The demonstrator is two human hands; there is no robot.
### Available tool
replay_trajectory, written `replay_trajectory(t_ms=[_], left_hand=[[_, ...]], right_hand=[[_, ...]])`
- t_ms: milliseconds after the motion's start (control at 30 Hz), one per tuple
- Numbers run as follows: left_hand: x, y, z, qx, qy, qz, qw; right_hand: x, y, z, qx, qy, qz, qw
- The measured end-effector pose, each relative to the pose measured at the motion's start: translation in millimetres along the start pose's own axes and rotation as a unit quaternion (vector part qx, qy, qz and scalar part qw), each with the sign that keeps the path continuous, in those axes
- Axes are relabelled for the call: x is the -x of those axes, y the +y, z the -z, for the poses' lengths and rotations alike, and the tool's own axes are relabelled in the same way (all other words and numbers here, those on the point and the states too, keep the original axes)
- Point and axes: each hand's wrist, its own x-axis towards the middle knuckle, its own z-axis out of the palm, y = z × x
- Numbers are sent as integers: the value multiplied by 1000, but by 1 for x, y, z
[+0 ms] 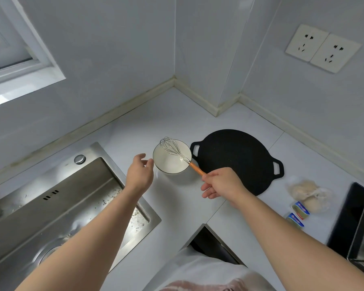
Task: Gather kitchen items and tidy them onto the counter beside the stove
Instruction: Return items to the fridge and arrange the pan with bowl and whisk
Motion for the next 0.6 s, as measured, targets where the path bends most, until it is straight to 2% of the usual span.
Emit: replay_trajectory(t_ms=[400, 600], left_hand=[[1, 9, -9, 18, -26, 9, 999], [-1, 11, -11, 7, -16, -2, 1000]], right_hand=[[5, -1, -14, -131, -113, -95, 980], [2, 3, -27, -58, -157, -87, 982]])
